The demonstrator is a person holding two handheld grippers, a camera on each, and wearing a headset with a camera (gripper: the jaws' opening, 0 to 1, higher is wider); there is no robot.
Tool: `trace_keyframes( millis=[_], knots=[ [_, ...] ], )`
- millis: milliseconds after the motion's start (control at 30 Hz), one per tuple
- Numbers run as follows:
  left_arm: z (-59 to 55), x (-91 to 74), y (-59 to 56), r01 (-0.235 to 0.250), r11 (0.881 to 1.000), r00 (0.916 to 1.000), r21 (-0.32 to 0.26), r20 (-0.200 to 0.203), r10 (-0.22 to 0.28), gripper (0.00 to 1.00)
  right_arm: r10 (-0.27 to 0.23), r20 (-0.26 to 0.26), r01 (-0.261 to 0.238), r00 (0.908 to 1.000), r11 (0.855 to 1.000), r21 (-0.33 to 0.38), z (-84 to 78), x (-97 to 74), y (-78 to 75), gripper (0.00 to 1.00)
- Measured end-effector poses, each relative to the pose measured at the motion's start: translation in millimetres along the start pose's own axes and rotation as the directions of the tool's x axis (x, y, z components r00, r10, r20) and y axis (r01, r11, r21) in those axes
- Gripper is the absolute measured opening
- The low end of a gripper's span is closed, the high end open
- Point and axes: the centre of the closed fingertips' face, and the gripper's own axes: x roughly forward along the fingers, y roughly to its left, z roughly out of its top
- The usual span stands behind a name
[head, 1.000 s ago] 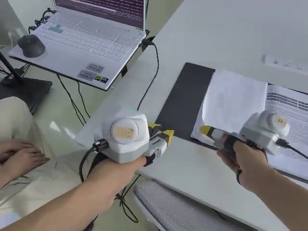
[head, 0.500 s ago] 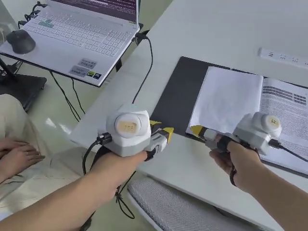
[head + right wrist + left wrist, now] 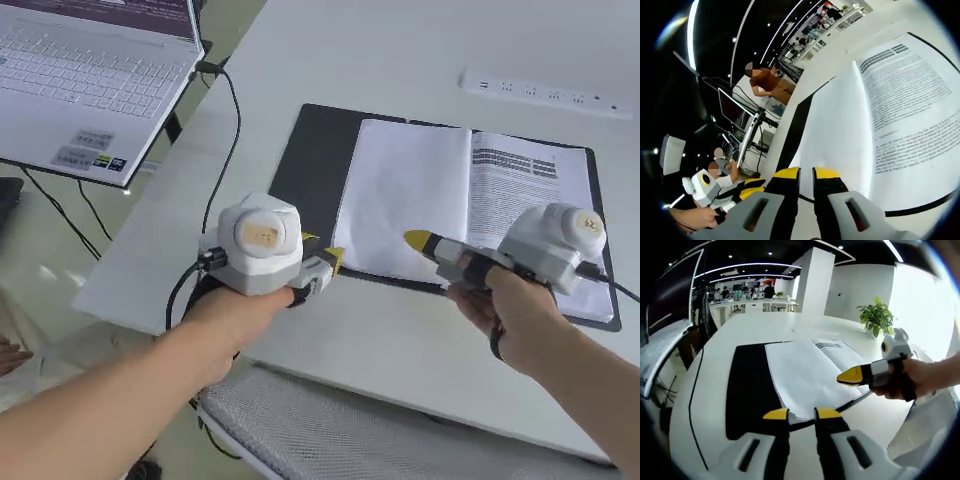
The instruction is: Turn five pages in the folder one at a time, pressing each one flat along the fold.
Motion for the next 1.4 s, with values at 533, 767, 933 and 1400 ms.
trace_keyframes(
  millis=[533, 767, 933, 1400],
  knots=[
    [-14.7, 56.7, -20.3, -0.032, 0.997, 0.9983, 0.068, -0.045, 0.035, 0.16, -0.077, 0.111, 0.071, 0.9908, 0.996, 0.061, 18.6, -68.0, -35.6, 0.08],
    [-26.7, 61.1, -8.5, -0.107, 0.989, 0.9933, 0.104, -0.034, 0.111, 0.08, -0.087, 0.134, 0.078, 0.9871, 0.994, 0.076, 26.4, -81.1, -44.2, 0.07],
    [-23.7, 62.7, 1.7, -0.131, 0.986, 0.9909, 0.1, -0.016, 0.134, 0.0, -0.054, 0.117, 0.046, 0.9917, 0.996, 0.074, 28.6, -76.1, -42.4, 0.04],
    [-24.7, 63.7, 3.3, -0.137, 0.984, 0.9905, 0.115, -0.002, 0.138, 0.0, 0.041, 0.033, -0.044, 0.9986, 0.995, 0.094, 52.5, -13.7, -42.5, 0.0]
  ],
)
